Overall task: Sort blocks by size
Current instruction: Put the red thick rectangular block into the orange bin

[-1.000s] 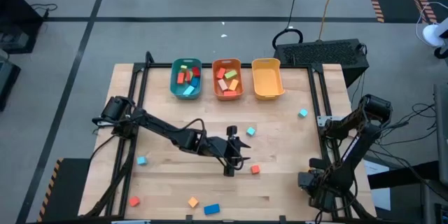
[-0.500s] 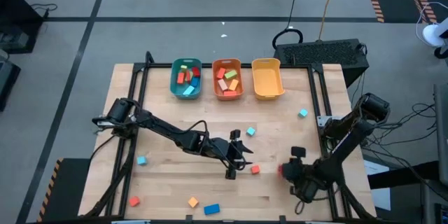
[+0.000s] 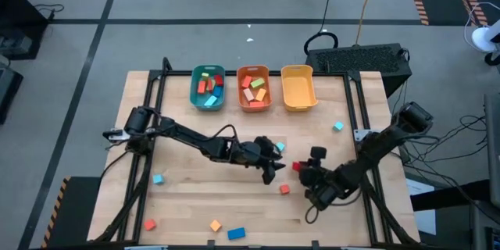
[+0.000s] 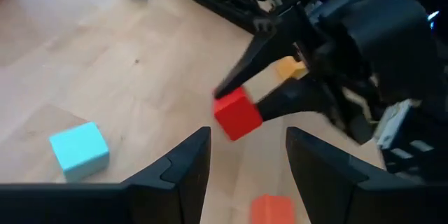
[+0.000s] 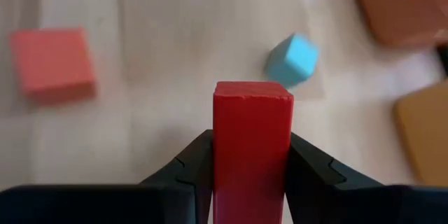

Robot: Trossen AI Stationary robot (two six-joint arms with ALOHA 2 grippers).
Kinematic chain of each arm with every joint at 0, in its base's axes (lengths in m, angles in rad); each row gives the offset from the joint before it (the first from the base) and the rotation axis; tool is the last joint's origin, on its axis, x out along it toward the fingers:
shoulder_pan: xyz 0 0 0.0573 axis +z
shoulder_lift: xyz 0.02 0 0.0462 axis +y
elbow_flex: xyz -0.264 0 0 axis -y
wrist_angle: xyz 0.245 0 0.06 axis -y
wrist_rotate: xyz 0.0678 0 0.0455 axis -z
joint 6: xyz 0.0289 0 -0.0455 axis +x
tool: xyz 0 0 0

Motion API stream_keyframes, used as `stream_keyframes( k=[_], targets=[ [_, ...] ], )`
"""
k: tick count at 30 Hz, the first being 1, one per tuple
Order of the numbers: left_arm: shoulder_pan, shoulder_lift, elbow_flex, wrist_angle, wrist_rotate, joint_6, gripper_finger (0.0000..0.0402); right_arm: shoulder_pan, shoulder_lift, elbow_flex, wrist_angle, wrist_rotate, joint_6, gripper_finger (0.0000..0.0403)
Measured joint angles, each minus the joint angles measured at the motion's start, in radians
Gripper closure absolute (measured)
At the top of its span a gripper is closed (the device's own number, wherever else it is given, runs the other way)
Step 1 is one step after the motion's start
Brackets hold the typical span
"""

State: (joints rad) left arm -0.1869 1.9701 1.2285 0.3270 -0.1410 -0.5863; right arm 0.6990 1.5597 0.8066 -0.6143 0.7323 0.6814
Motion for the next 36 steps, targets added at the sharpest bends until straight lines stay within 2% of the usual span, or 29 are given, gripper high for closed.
stream_keyframes(
  k=[7,16,20,26,31,36],
  targets=[
    [0.043,0.0,0.0,-0.006,0.038,-0.062,0.0207,-0.11,0.0,0.0,0.143,0.088,-0.248,0.0284],
    [0.083,0.0,0.0,-0.087,0.04,-0.064,0.0117,-0.191,0.0,0.0,0.204,0.105,-0.336,0.0284],
    [0.097,0.0,0.0,-0.093,0.039,-0.064,0.0093,-0.203,0.0,0.0,0.244,0.13,-0.385,0.0284],
    [0.112,0.0,0.0,-0.09,0.055,-0.063,0.0088,-0.23,0.0,0.0,0.355,0.131,-0.5,0.0284],
    [0.12,0.0,0.0,-0.09,0.055,-0.063,0.0089,-0.249,0.0,0.0,0.361,0.132,-0.518,0.0284],
    [0.131,0.0,0.0,-0.09,0.055,-0.063,0.0117,-0.254,0.0,0.0,0.358,0.132,-0.518,0.0284]
  ],
)
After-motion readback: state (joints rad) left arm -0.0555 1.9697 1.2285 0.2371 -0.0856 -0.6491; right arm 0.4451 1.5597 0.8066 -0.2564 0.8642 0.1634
